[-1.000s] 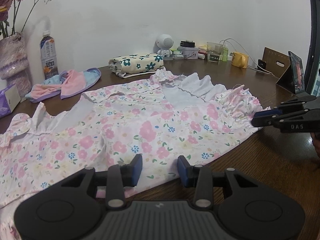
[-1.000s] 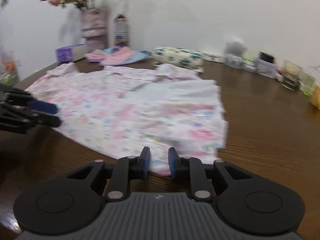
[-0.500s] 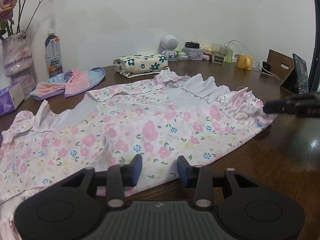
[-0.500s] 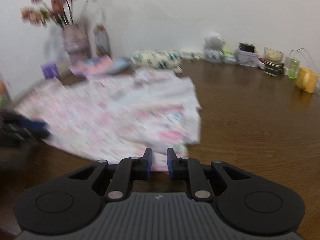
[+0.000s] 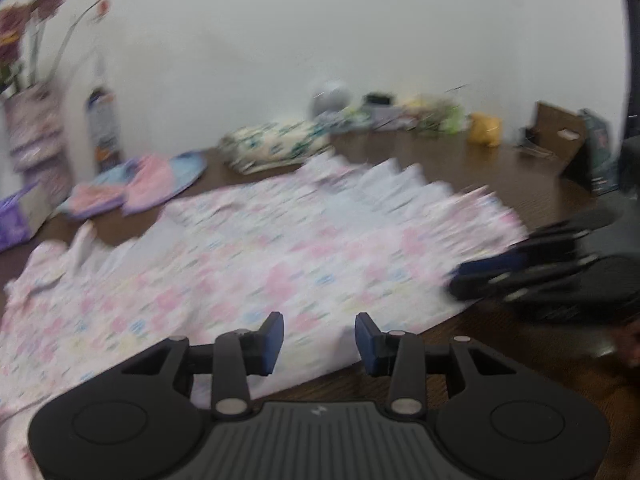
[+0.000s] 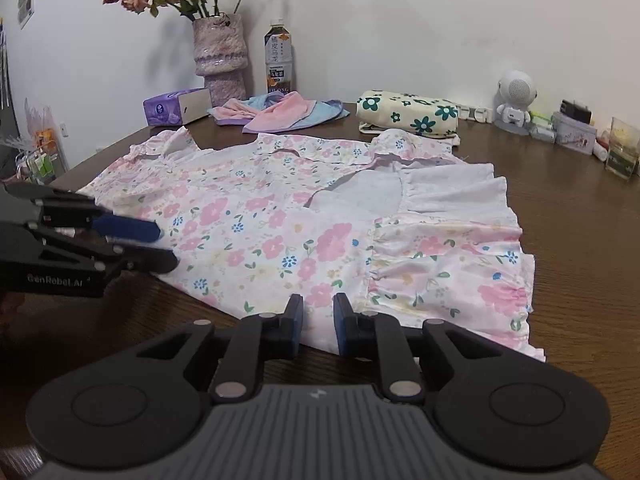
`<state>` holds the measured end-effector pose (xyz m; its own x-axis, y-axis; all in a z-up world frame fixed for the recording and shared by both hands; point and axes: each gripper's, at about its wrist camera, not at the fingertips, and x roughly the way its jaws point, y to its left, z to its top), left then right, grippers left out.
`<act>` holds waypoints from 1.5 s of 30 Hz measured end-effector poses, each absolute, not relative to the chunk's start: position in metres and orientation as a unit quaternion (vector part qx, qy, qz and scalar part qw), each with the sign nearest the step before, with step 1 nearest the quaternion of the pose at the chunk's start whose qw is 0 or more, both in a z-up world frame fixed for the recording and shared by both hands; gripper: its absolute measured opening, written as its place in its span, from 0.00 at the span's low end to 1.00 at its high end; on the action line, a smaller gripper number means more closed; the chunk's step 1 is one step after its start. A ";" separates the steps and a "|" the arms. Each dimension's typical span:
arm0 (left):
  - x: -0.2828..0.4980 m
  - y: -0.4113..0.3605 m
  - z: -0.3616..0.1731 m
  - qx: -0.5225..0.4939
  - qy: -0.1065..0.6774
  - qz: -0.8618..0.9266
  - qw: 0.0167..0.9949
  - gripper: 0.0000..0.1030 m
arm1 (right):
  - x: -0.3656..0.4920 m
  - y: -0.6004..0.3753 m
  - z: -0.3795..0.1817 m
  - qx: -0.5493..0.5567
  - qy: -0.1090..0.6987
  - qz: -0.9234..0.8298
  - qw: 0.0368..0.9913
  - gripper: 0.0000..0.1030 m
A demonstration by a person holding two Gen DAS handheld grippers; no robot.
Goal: Fold clothes
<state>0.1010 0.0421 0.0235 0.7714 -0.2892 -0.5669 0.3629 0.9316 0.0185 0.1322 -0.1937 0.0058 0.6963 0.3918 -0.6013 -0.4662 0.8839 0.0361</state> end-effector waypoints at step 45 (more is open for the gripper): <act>0.131 0.014 0.008 0.028 0.320 -0.073 0.944 0.41 | 0.167 -0.182 0.016 -0.087 0.265 0.327 0.903 0.17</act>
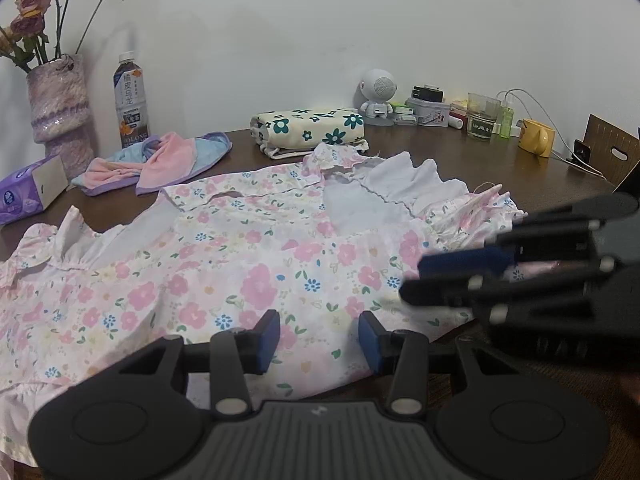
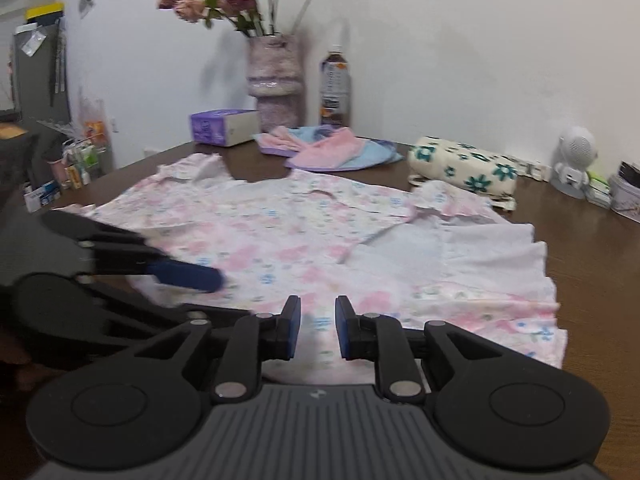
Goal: Fold clothes
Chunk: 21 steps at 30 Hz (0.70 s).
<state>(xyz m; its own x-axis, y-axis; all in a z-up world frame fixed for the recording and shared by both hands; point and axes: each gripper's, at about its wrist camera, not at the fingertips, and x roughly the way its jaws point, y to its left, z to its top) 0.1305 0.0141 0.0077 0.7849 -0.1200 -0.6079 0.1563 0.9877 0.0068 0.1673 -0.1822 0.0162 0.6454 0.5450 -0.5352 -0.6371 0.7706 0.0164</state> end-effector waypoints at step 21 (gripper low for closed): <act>0.110 0.056 0.009 -0.008 0.313 -0.044 0.949 0.40 | 0.172 -0.178 0.004 -0.094 0.300 0.302 0.900 0.20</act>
<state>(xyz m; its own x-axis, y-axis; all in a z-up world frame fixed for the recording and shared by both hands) 0.1103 0.0563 0.0091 0.8006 -0.0891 -0.5925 0.0792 0.9959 -0.0428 0.1725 -0.1780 0.0042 0.6376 0.4871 -0.5968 -0.5995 0.8002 0.0126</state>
